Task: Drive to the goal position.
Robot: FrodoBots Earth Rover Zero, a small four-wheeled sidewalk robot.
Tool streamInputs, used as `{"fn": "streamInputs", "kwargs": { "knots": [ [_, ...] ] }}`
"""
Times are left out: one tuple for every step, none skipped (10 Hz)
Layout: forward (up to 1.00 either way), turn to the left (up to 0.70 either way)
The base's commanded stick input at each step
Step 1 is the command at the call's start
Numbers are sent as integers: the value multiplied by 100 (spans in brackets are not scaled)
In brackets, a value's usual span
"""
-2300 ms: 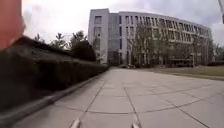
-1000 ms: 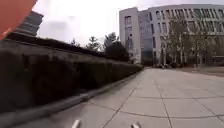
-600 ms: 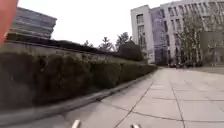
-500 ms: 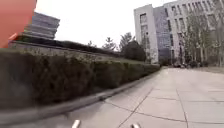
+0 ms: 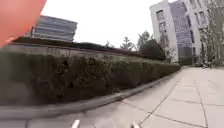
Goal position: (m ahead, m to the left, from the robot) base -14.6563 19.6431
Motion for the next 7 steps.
{"fn": "streamInputs", "kwargs": {
  "knots": [
    [0,85],
    [0,85],
    [0,85],
    [0,85],
    [0,85],
    [0,85],
    [0,85]
  ]
}}
